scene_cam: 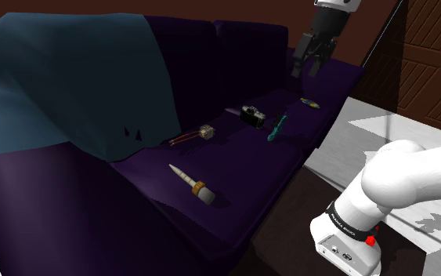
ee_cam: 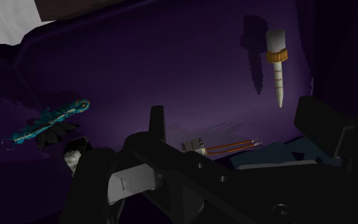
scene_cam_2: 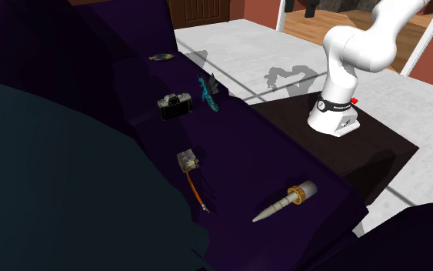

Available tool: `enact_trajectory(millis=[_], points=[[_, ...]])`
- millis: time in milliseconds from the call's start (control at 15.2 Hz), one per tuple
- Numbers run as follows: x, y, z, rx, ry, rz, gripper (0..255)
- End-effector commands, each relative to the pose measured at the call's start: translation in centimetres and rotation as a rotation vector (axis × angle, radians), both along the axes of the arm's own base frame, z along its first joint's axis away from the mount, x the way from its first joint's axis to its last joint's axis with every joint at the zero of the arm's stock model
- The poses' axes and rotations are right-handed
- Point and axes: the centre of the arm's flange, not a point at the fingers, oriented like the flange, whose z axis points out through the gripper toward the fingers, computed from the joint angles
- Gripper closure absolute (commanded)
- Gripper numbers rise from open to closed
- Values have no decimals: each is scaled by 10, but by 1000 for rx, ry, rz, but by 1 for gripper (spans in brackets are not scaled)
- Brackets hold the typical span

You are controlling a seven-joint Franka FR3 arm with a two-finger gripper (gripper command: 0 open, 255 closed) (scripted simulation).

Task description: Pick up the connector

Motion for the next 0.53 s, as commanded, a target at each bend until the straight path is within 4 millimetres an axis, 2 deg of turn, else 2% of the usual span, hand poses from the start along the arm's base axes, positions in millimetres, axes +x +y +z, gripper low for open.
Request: enact_trajectory(millis=[0, 462], points=[[0, 0, 0, 0, 0, 0, 0], [65, 5, -67, -11, 6, 37, 0]])
